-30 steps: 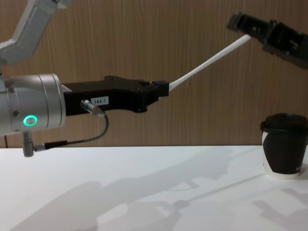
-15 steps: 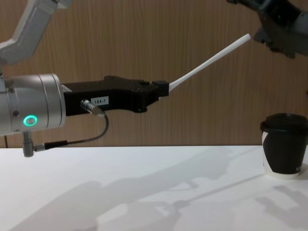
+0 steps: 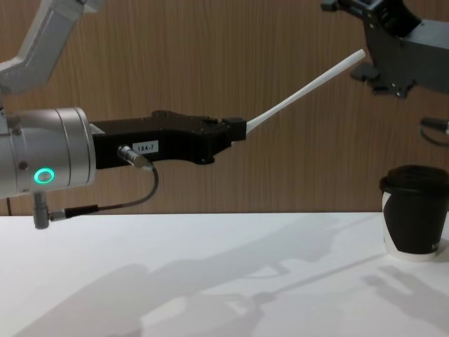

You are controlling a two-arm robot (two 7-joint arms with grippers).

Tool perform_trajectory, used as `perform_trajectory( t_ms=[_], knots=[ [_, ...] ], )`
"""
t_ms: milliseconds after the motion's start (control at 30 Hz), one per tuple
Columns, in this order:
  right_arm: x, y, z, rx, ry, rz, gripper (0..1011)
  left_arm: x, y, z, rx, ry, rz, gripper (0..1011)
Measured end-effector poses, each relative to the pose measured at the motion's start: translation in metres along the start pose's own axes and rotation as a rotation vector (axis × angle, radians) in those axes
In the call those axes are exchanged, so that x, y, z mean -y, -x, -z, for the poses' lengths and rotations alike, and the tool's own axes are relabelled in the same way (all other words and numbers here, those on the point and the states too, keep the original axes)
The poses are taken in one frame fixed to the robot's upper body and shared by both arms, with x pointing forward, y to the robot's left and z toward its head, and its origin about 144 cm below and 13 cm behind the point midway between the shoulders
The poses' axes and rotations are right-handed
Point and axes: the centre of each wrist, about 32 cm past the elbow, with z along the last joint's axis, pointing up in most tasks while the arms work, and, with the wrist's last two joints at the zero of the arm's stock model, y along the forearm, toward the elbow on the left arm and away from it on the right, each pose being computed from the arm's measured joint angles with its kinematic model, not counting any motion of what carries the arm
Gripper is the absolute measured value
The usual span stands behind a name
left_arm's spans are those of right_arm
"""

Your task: Pick up the straw with one hand, pass it to the other hand, and insert it into the cup.

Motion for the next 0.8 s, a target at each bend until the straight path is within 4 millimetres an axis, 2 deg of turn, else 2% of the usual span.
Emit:
perform_trajectory(
  t_ms=[800],
  knots=[
    [-0.012, -0.004, -0.010, -0.035, 0.066, 0.123, 1001, 0.000, 0.000, 0.000, 0.000, 0.000, 0.000, 7]
  ],
)
